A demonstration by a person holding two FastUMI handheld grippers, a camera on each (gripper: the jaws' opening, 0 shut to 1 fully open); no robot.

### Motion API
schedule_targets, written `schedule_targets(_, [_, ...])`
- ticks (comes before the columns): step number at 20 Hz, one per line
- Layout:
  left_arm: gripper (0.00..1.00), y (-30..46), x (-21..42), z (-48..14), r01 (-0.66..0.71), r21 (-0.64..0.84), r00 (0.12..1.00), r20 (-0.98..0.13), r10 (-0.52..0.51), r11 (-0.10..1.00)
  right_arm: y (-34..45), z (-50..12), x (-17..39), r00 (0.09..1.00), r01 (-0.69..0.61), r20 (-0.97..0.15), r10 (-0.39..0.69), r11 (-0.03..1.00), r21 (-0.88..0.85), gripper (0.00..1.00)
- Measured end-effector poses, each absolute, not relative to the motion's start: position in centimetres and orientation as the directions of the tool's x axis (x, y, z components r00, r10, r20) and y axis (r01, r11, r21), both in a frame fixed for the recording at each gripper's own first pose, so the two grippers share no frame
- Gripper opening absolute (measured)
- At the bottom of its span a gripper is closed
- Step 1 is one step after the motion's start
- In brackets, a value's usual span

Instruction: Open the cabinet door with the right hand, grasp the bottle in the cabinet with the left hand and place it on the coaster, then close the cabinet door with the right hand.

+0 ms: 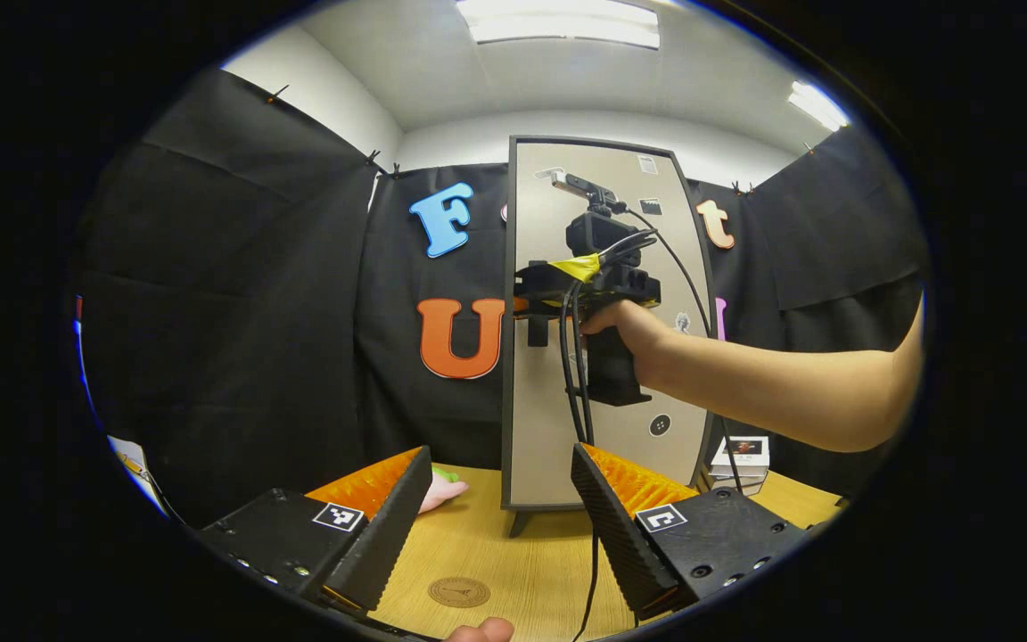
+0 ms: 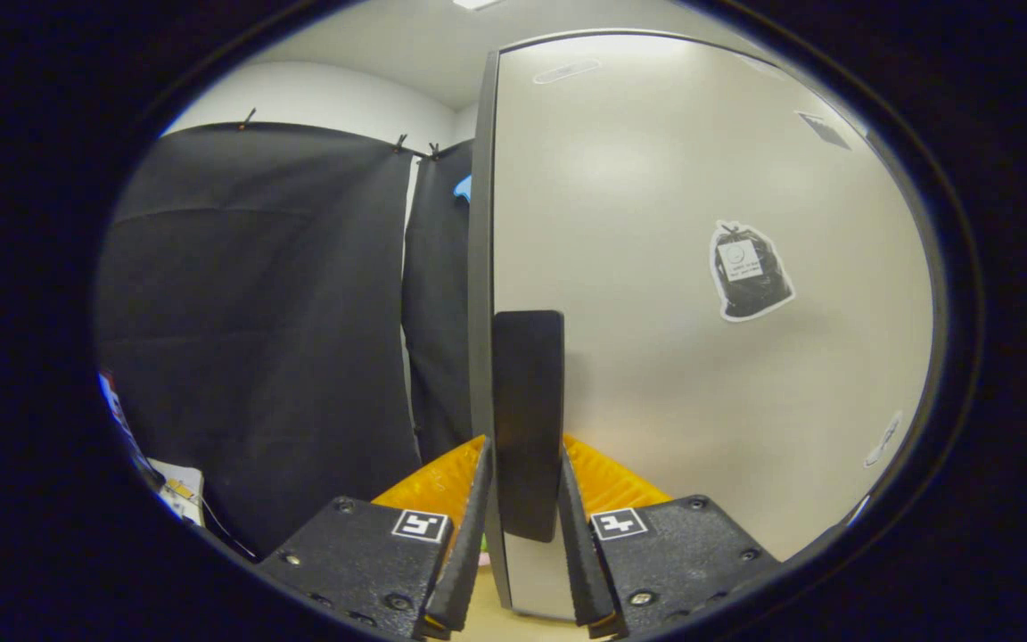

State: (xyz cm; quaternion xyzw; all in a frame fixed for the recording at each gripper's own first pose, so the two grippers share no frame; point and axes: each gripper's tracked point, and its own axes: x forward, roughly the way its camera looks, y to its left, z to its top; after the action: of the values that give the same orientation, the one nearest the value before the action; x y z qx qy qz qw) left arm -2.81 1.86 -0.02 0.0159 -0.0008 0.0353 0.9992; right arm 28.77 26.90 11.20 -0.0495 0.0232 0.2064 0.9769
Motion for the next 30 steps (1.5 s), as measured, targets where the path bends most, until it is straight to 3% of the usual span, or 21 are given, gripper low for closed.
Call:
schedule_targets(4, [0.95, 1.8, -3.0, -0.1, -0.068, 0.031, 0.998, -0.001, 0.068, 0.997, 26.7, 11.2, 28.9, 0.919, -0.393, -0.043, 0.391, 0.912, -0.116, 0.32])
schedule_targets(12, [0.95, 2.2, -3.2, -0.2, -0.078, 0.036, 0.997, -0.002, 0.078, 0.996, 26.7, 11.1, 28.9, 0.919, -0.394, -0.052, 0.391, 0.913, -0.103, 0.21])
schedule_targets(20, [0.95, 1.7, -4.1, -0.3, -0.073, 0.034, 0.997, -0.005, 0.073, 0.997, 26.6, 11.0, 28.3, 0.910, -0.415, -0.084, 0.407, 0.901, -0.127, 0.17])
schedule_targets(30, [0.95, 3.1, -4.9, -0.2, -0.100, 0.042, 0.995, 0.000, 0.100, 0.994, 25.6, 11.0, 24.5, 0.857, -0.516, -0.074, 0.510, 0.851, -0.102, 0.17])
